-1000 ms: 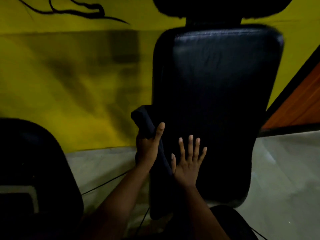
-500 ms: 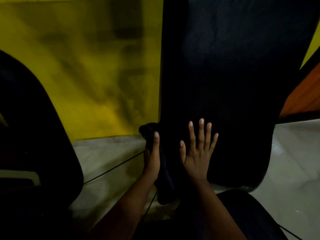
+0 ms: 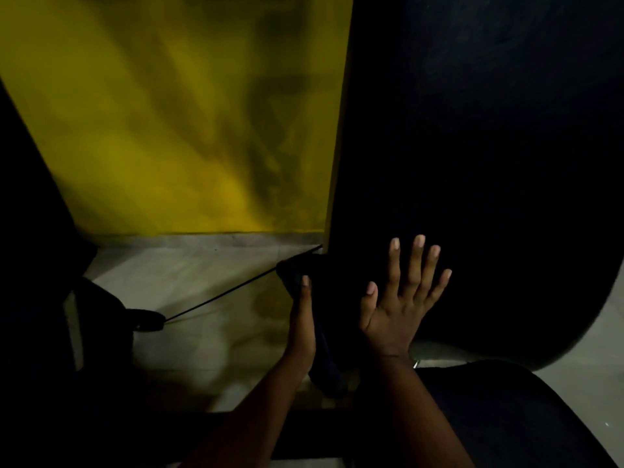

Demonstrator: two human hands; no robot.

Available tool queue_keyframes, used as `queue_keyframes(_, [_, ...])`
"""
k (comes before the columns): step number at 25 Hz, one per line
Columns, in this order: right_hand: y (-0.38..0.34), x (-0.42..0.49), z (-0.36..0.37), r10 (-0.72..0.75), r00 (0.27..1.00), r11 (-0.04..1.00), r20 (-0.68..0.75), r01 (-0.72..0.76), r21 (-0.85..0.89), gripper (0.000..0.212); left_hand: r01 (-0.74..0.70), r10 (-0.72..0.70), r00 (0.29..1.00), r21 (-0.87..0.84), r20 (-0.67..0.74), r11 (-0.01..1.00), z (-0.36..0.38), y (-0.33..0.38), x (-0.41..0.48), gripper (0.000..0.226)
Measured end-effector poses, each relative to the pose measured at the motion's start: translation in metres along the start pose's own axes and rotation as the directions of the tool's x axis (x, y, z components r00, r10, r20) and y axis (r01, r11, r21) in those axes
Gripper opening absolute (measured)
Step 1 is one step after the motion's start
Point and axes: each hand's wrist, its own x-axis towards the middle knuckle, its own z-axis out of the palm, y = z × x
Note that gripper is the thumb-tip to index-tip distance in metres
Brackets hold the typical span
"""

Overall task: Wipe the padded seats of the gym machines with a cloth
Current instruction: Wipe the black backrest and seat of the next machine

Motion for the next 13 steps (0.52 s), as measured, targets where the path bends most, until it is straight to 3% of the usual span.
queue_keyframes(3, [0.000, 0.001, 0.000, -0.002, 1.000, 1.000, 0.000, 0.002, -0.014, 0.053, 0.076, -0.078, 0.996, -0.033, -0.052, 0.997, -0.009, -0.016, -0.001, 0.098])
queue_keyframes(7, [-0.001, 0.000, -0.003, 0.012, 1.000, 1.000, 0.027, -0.011, -0.013, 0.053, 0.054, -0.055, 0.998, -0.038, -0.035, 0.998, 0.001, 0.009, -0.017, 0.058])
queue_keyframes(11, [-0.001, 0.002, -0.007, 0.037, 0.995, 0.998, 0.094, -0.033, -0.045, 0.053, -0.034, 0.035, 0.996, -0.011, 0.078, 0.999, 0.028, 0.062, -0.037, 0.067])
queue_keyframes(13, [-0.005, 0.005, -0.019, 0.055, 0.989, 0.997, 0.138, -0.047, -0.062, 0.053, -0.064, 0.062, 0.994, 0.025, 0.086, 0.998, 0.036, 0.089, -0.052, 0.085])
